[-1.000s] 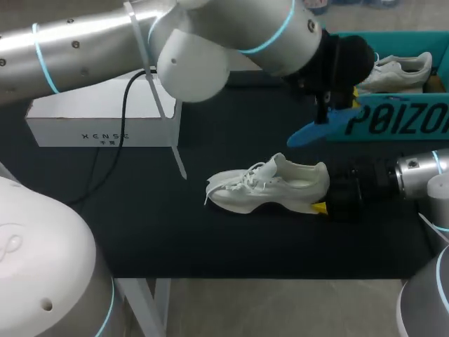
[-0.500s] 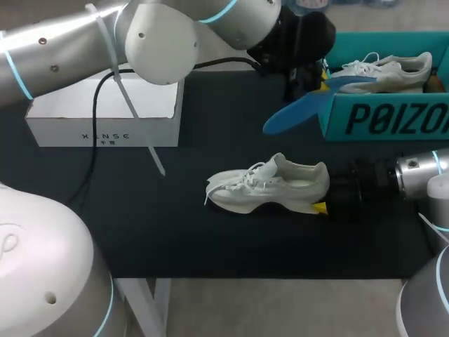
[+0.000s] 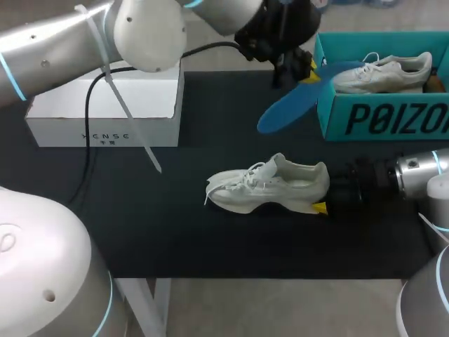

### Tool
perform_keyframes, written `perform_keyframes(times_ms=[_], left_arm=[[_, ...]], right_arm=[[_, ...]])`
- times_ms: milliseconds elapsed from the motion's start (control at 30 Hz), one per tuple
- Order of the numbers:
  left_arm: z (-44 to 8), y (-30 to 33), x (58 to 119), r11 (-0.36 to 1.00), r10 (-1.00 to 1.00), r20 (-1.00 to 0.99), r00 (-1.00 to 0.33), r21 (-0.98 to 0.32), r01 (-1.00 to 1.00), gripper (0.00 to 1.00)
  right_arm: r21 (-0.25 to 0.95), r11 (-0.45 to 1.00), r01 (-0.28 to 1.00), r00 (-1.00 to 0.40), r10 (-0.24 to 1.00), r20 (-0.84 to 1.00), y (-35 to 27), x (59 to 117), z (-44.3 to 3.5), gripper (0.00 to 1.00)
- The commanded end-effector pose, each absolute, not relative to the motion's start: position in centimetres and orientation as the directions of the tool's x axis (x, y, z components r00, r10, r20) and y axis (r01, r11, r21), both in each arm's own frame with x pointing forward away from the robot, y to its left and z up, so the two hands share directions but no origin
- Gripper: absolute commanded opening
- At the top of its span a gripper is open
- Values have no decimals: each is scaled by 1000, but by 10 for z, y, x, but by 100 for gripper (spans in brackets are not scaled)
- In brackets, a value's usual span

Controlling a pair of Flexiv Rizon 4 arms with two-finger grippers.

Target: Take the shoe out of the shoebox, open the shoe tongue, remove and reinsert the insole, then place the shoe into the shoebox

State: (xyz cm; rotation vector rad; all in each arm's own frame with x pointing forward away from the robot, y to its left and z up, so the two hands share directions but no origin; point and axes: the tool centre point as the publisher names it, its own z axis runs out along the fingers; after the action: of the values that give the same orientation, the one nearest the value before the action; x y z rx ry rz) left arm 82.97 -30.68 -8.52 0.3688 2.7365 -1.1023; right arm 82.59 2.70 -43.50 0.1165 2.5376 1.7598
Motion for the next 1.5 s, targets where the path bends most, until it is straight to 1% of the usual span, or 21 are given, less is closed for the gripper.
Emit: perform_keyframes(times_ms=[33, 167, 300, 500, 633, 833, 900, 1300, 1367, 1433, 1500], left_arm=[[-92, -254, 856, 330, 412, 60, -909, -940, 87, 0], [-90, -232, 864, 231, 481, 95, -871, -973, 22, 0], [-87, -220, 872, 181, 505, 151, -850, -981, -67, 0], [-70, -208, 878, 58, 487, 166, -858, -986, -158, 0], [-48, -211, 863, -21, 462, 180, -868, -977, -213, 0], [-5, -211, 824, -20, 412, 186, -892, -977, -213, 0], [7, -206, 814, 22, 354, 173, -919, -984, -177, 0], [7, -206, 814, 22, 354, 173, -919, -984, -177, 0], [8, -210, 815, 81, 406, 267, -874, -963, -256, 0], [8, -212, 815, 91, 450, 340, -826, -937, -337, 0], [10, -210, 815, 89, 467, 373, -801, -922, -377, 0]], right_arm=[[936, 351, 33, -996, 93, 0, 29, 826, -439, 0], [936, 351, 33, -996, 93, 0, 29, 826, -439, 0], [936, 351, 33, -996, 93, 0, 29, 826, -439, 0], [936, 351, 33, -996, 93, 0, 29, 826, -439, 0], [936, 351, 33, -996, 93, 0, 29, 826, -439, 0], [936, 351, 33, -996, 93, 0, 29, 826, -439, 0], [936, 351, 33, -996, 93, 0, 29, 826, -439, 0], [936, 351, 33, -996, 93, 0, 29, 826, -439, 0], [936, 351, 33, -996, 93, 0, 29, 826, -439, 0], [936, 351, 33, -996, 93, 0, 29, 826, -439, 0], [936, 351, 33, -996, 93, 0, 29, 826, -439, 0]])
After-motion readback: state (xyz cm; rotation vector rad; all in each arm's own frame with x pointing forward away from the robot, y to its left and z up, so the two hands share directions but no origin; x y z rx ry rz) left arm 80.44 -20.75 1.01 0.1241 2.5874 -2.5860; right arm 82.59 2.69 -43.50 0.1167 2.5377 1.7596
